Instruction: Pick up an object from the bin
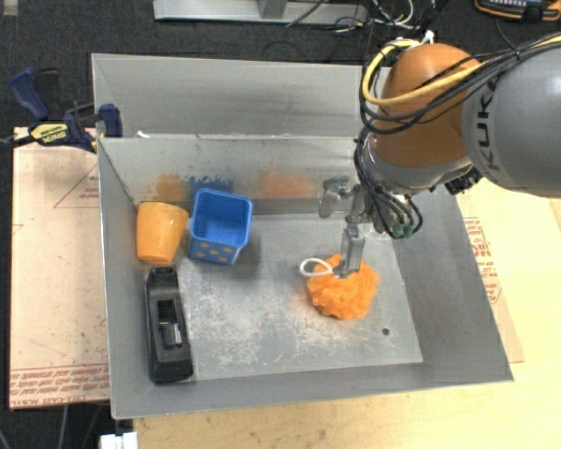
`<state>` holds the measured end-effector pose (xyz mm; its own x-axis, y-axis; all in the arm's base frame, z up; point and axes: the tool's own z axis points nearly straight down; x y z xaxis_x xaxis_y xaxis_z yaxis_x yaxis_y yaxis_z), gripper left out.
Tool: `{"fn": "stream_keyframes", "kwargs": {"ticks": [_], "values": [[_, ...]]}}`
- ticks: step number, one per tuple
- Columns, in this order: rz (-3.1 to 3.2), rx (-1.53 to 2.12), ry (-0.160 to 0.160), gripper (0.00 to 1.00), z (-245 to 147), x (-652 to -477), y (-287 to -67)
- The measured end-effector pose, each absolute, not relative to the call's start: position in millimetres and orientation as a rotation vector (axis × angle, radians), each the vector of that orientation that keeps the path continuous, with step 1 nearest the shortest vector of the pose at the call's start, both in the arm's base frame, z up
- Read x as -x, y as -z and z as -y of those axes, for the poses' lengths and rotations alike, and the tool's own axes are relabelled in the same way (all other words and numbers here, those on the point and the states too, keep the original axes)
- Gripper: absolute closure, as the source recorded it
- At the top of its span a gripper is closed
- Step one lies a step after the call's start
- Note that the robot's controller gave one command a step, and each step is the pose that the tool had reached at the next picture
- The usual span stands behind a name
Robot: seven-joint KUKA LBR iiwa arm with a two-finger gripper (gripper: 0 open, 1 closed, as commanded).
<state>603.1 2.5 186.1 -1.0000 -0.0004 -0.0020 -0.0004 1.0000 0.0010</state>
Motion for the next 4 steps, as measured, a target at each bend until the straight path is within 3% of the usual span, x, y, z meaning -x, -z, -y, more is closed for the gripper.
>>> {"fn": "stream_keyframes", "kwargs": {"ticks": [2,3,4], "values": [[-3.14,0.073,-0.007,0.0,43,-585.5,-71],[-3.132,0.111,-0.003,0.0,23,-597.2,-130],[-3.134,0.08,-0.009,0.0,36,-590.5,-85]]}}
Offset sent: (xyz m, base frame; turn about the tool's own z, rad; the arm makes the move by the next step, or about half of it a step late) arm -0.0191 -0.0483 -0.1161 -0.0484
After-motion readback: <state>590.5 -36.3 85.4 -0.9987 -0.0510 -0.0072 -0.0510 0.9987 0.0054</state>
